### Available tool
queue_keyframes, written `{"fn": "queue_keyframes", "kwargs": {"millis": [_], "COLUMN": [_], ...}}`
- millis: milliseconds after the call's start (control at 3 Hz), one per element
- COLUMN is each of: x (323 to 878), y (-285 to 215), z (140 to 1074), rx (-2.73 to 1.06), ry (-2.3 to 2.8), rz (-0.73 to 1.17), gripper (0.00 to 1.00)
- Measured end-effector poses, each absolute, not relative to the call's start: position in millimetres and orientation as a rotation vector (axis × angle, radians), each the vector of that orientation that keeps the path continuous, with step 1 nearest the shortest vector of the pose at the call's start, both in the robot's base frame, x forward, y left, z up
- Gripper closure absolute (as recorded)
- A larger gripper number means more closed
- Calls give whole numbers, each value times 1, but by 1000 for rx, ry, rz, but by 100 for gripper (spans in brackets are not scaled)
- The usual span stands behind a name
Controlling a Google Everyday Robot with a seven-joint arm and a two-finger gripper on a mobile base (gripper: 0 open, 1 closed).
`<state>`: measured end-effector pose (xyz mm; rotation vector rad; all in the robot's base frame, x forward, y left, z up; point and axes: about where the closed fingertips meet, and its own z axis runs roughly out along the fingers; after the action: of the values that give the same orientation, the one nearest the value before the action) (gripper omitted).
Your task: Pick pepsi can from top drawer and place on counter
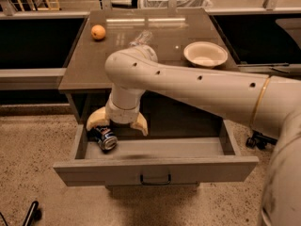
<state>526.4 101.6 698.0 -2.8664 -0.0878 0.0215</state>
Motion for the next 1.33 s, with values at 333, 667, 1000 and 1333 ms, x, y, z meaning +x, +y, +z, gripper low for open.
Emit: {"fn": "queue_keyframes", "kwargs": {"millis": [333,667,1000,1333], "x": [529,535,543,556], "y": [98,95,95,98], "z": [685,669,653,636], "rx": [-2795,-2805,-2855,-2893], "ry": [-290,-438,-420,-463], "rz": [17,-1,-3,-70], "gripper": [0,0,0,0]}}
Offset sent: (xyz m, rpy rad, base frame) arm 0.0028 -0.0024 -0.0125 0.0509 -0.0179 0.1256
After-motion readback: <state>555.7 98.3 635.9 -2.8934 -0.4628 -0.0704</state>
